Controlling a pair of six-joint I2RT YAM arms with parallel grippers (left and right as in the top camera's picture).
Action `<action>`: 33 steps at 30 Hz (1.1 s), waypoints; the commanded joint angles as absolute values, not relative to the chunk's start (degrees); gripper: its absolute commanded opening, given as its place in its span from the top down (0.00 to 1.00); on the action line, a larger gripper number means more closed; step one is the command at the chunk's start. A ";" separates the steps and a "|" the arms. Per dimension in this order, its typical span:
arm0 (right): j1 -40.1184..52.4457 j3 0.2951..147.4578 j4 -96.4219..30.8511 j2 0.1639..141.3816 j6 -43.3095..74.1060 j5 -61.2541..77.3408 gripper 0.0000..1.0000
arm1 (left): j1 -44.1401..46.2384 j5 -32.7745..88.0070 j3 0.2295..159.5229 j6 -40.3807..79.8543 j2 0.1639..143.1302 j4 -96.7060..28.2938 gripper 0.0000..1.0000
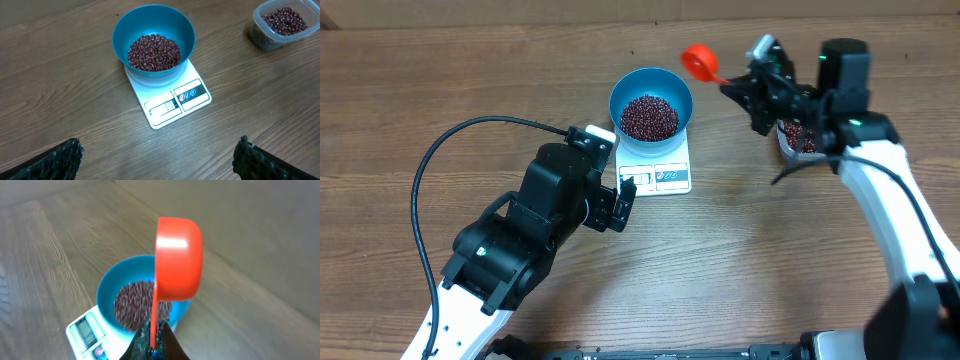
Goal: Scoop item into bowl and weigh 150g on scale
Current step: 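Carry the empty scoop right back to the bean tub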
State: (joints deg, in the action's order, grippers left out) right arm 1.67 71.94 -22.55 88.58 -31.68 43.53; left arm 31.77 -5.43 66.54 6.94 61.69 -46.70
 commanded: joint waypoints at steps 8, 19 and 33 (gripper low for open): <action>-10.61 72.49 -39.00 77.52 -14.35 22.37 0.96 | 31.51 -6.15 67.26 7.07 61.89 -46.50 0.01; -17.17 72.42 -47.33 80.27 -14.33 15.20 0.96 | 31.51 -6.15 67.26 7.07 61.89 -46.50 0.00; -17.17 72.40 -46.63 94.85 -14.35 14.55 0.96 | 31.51 -6.15 67.26 7.07 61.89 -46.50 0.01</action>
